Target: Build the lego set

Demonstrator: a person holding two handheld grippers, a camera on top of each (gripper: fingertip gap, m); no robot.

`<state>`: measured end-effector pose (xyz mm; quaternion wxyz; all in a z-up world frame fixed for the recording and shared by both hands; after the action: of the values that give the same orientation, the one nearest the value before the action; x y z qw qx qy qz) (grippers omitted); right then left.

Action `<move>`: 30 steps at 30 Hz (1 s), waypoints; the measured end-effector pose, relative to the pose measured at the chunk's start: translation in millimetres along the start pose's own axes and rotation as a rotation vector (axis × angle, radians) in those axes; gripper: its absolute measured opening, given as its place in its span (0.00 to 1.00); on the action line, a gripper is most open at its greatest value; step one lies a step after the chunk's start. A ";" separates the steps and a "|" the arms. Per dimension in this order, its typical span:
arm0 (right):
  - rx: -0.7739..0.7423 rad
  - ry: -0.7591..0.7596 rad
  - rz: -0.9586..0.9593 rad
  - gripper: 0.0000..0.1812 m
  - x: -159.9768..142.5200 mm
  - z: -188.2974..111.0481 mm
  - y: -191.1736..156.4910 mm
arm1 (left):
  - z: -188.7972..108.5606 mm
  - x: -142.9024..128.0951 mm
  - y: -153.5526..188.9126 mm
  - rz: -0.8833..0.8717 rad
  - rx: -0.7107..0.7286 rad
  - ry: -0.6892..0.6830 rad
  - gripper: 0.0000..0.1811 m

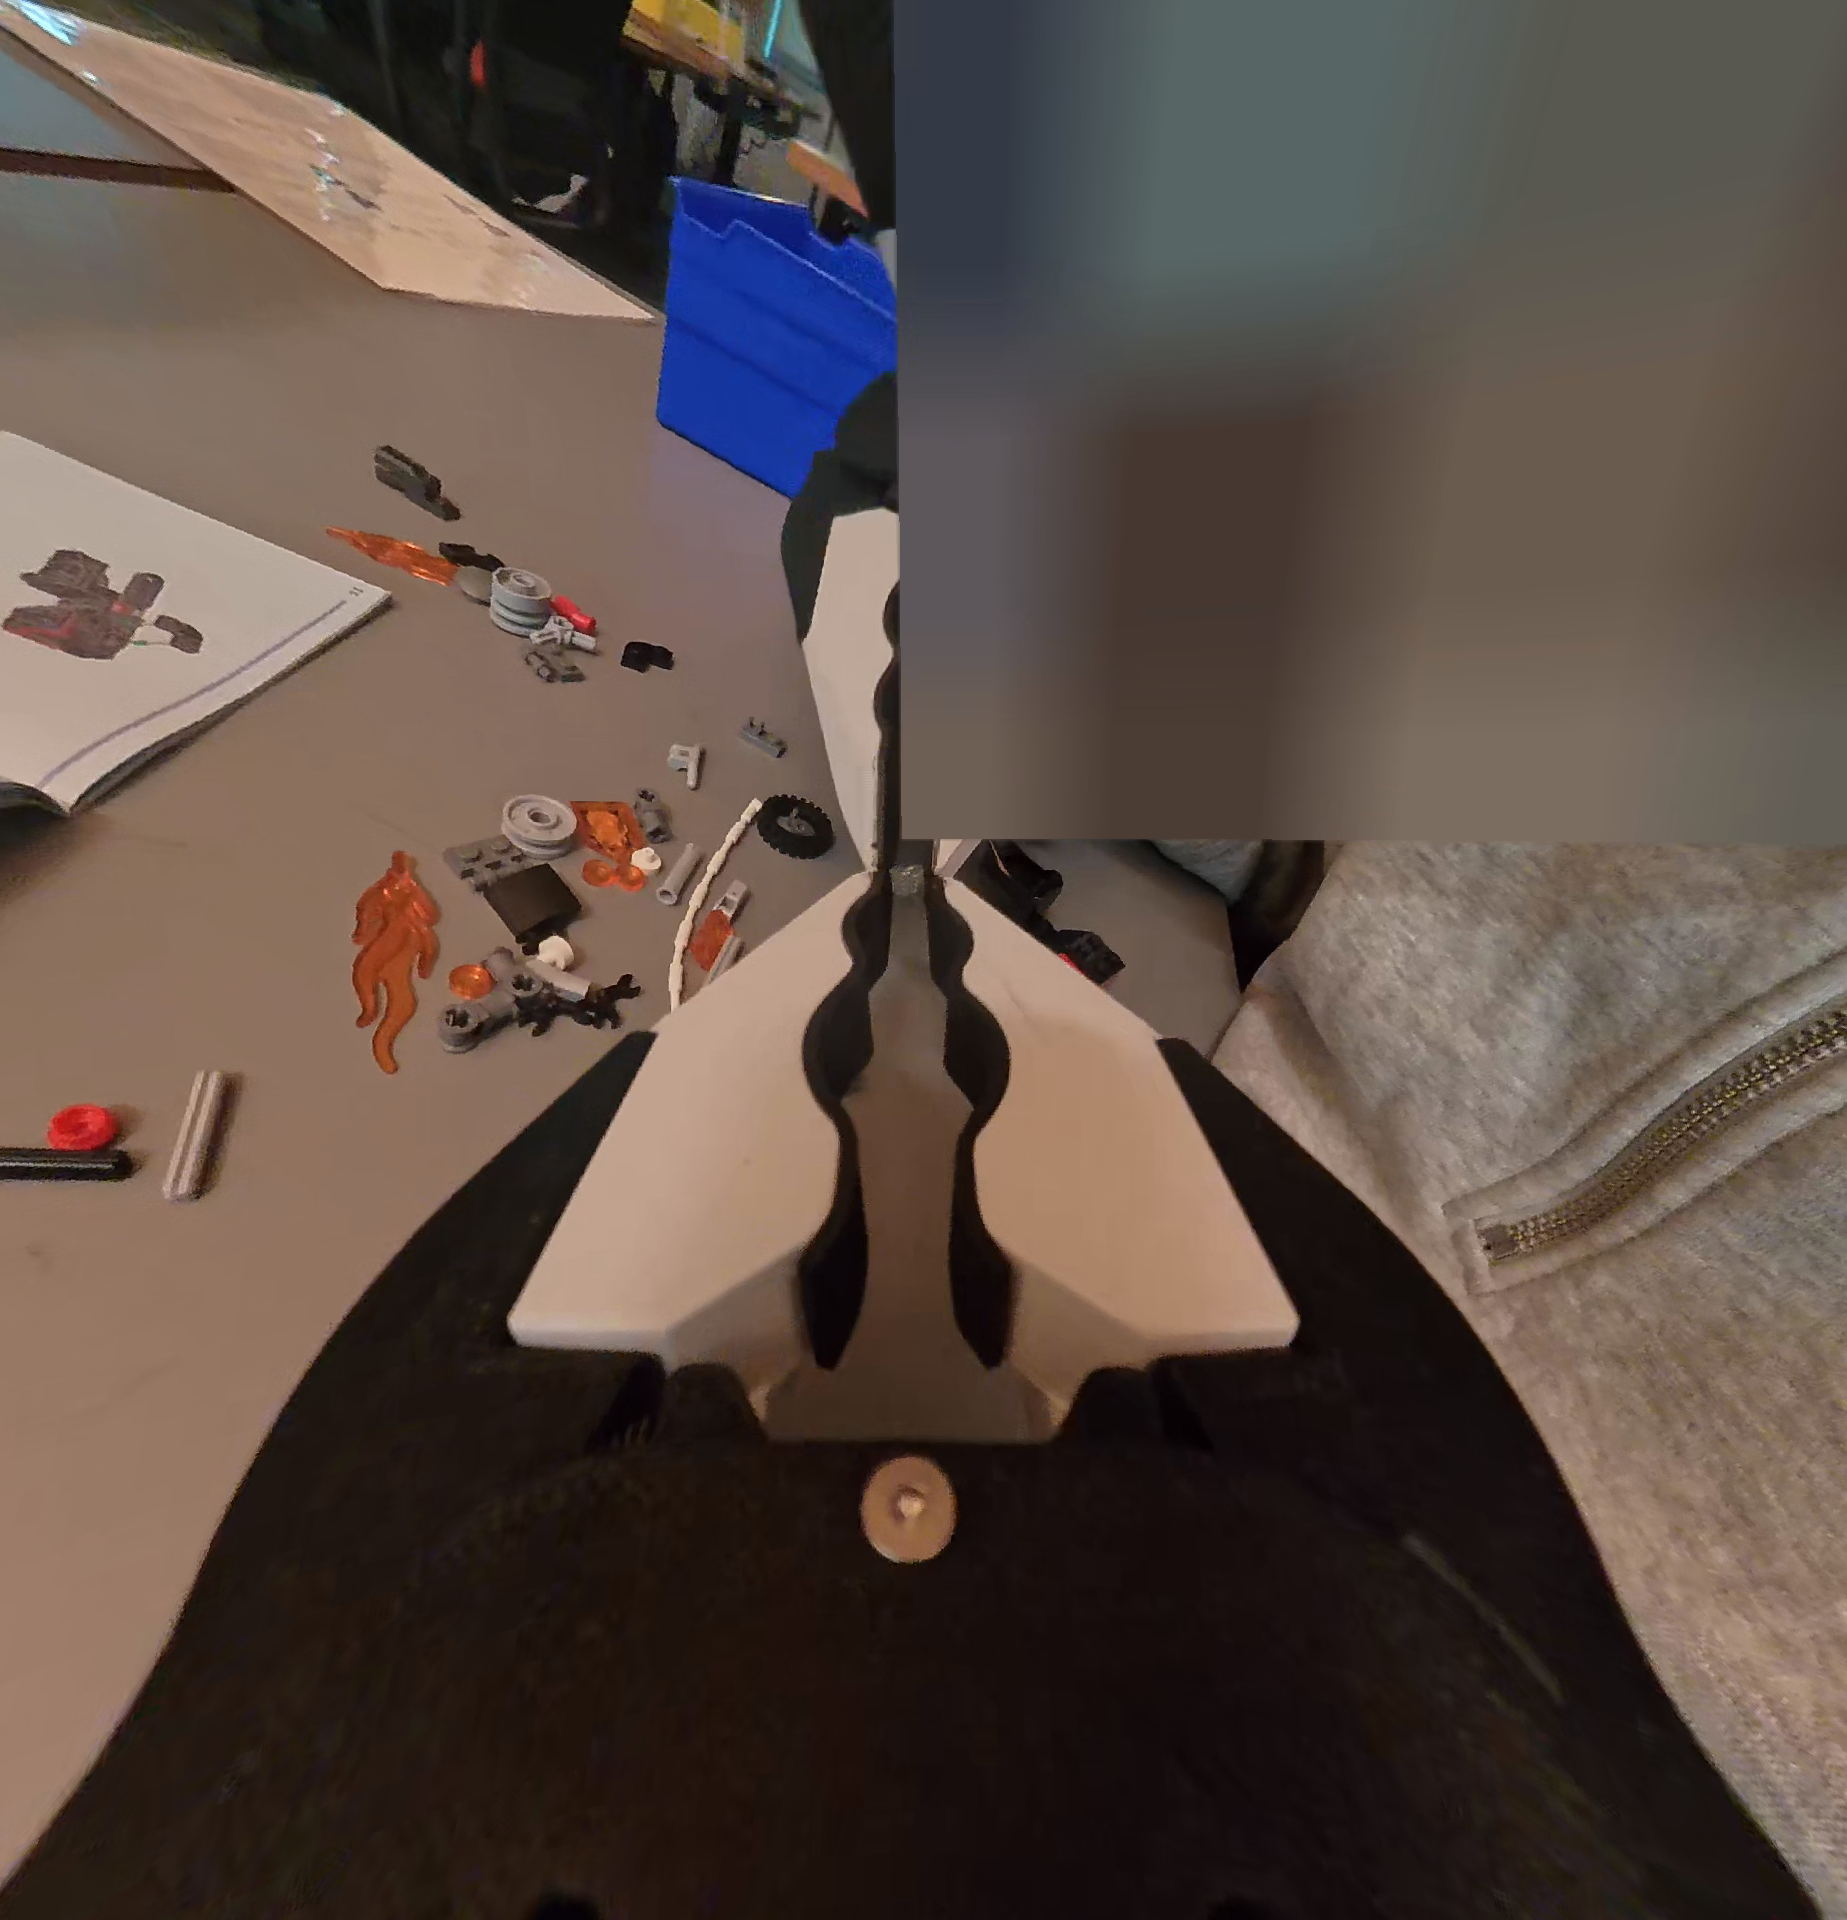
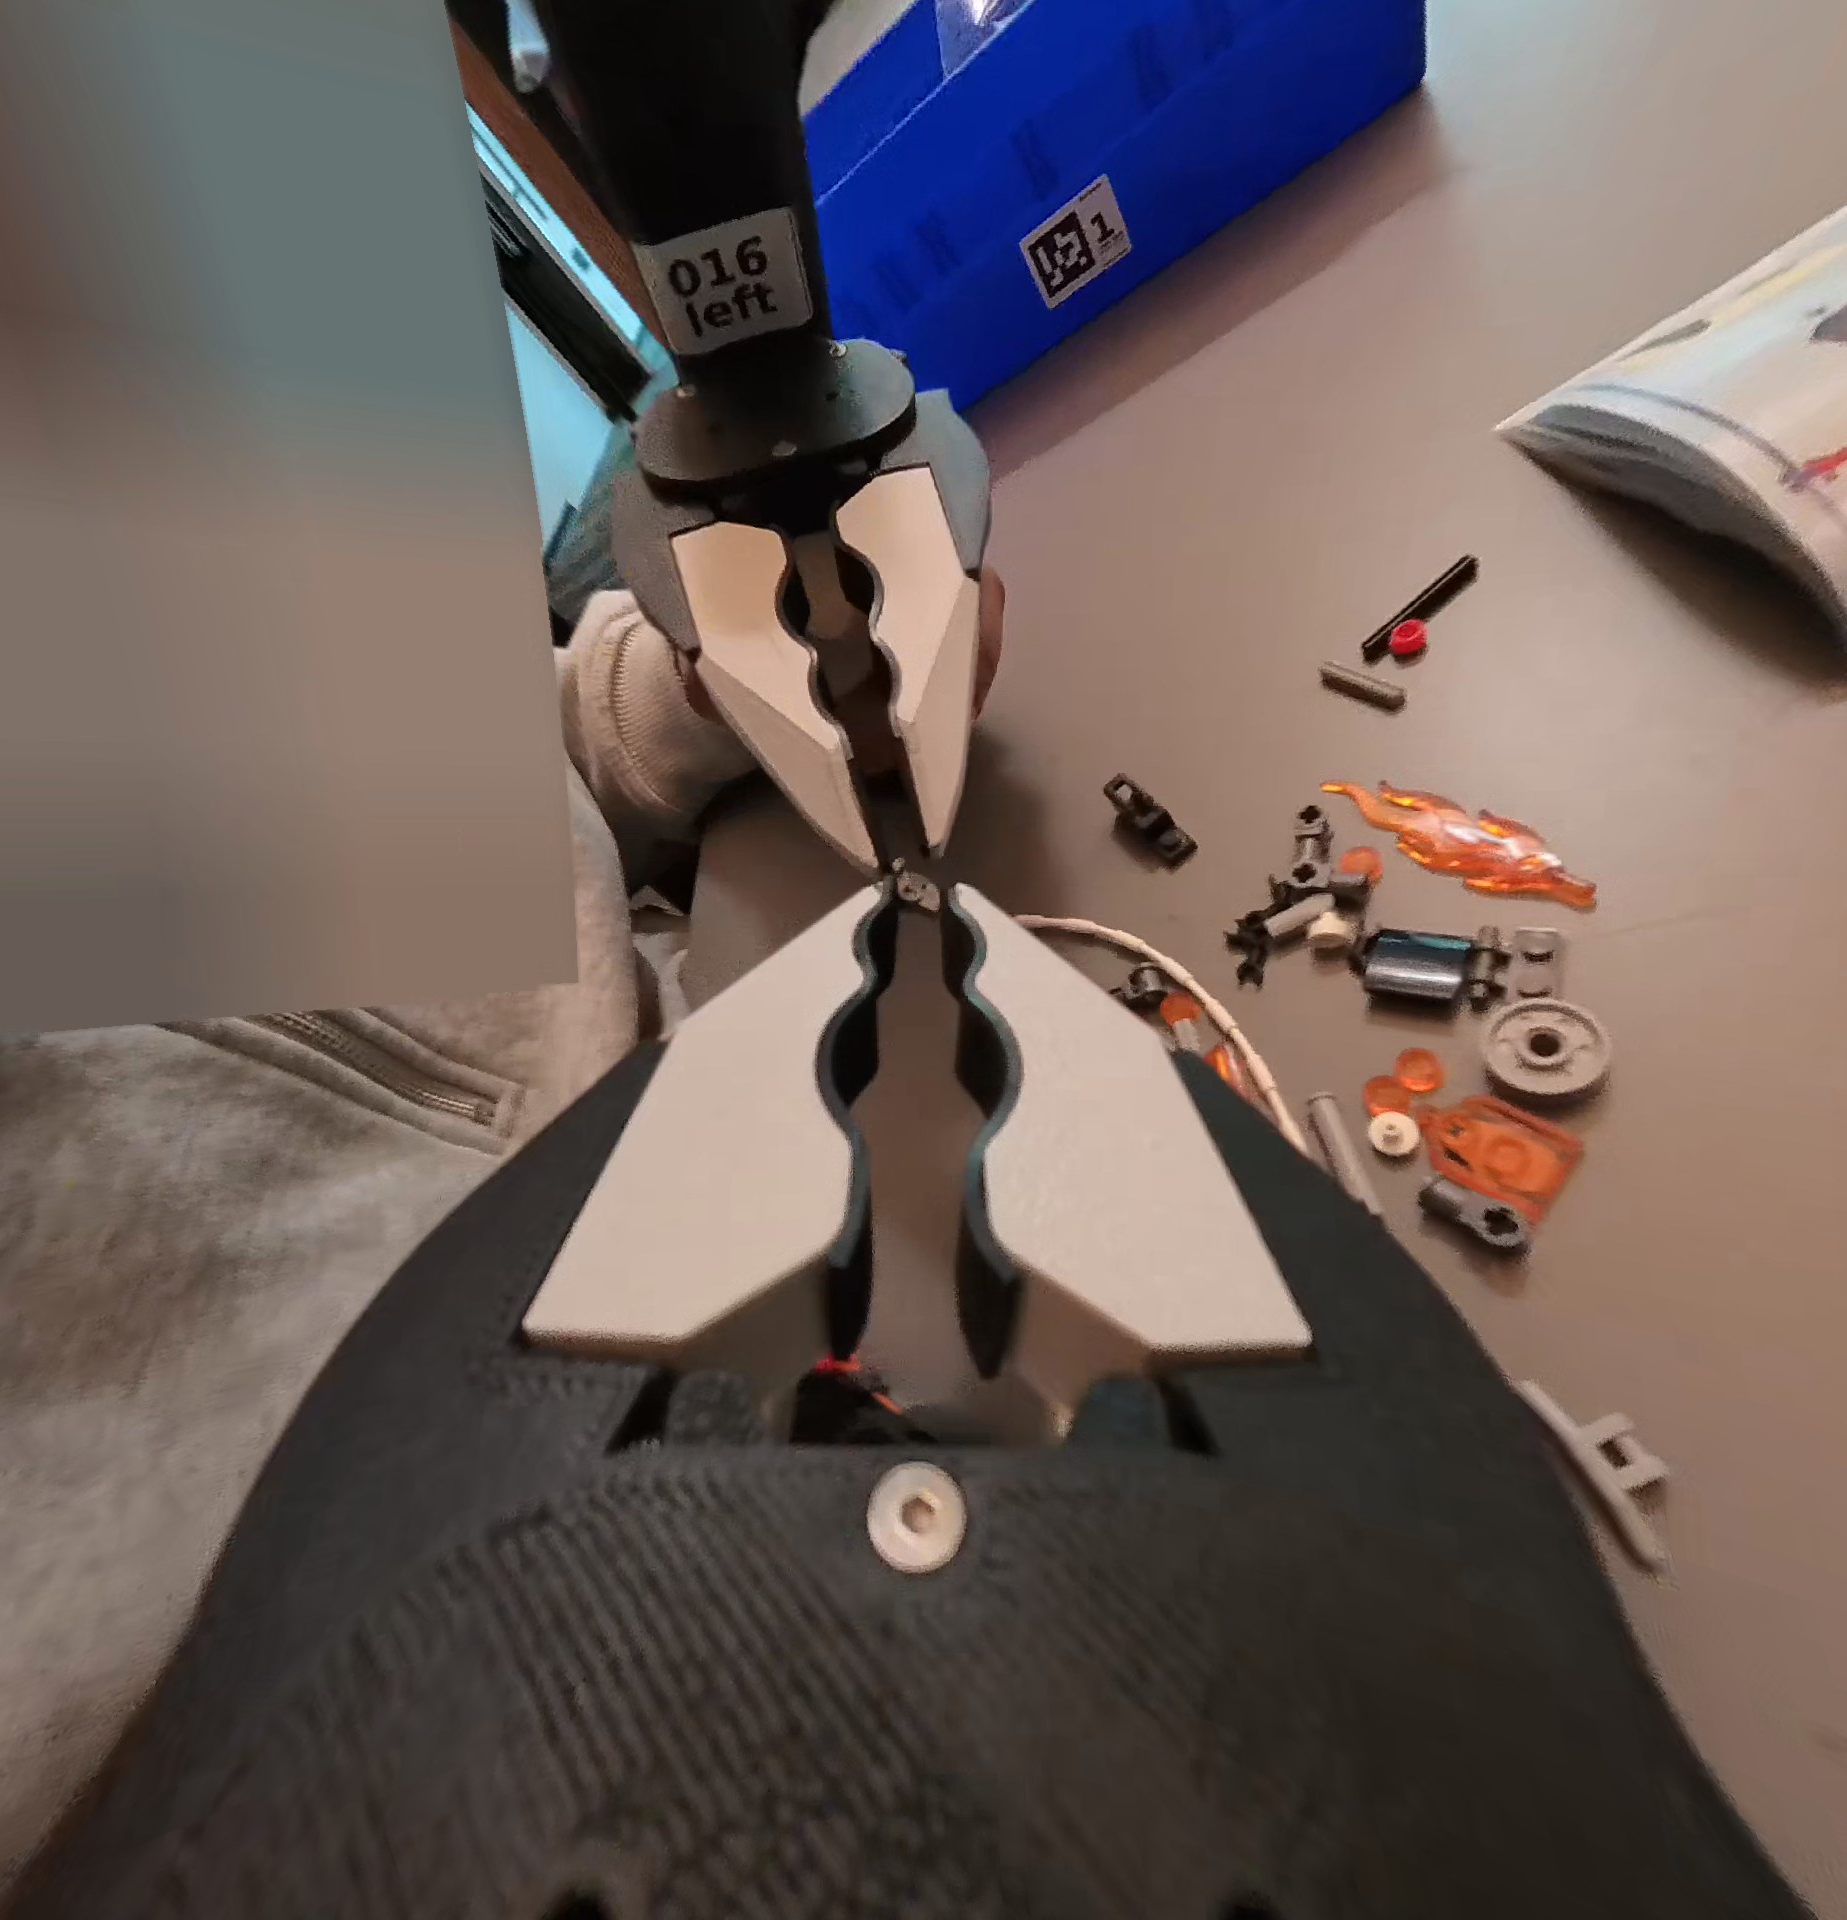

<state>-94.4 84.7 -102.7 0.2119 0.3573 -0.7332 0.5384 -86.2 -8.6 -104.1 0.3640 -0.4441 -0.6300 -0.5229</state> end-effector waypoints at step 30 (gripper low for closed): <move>-0.074 0.000 -0.152 0.03 0.0 1.5 -6.0 | 0.3 -2.0 0.4 -0.052 -0.039 -0.006 0.03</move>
<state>-89.7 82.3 -99.3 0.2655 0.4039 -0.7233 0.4932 -85.2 -8.6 -105.8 0.3398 -0.4362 -0.6320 -0.5430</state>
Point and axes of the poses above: each gripper's, where its closed fingertips meet, z out along the fingers, x out of its top, y = z × x across the jaws, the point moved 5 cm from there along -z, back along the fingers, and after that the axes turned 6 degrees about z, right-handed, at the moved point
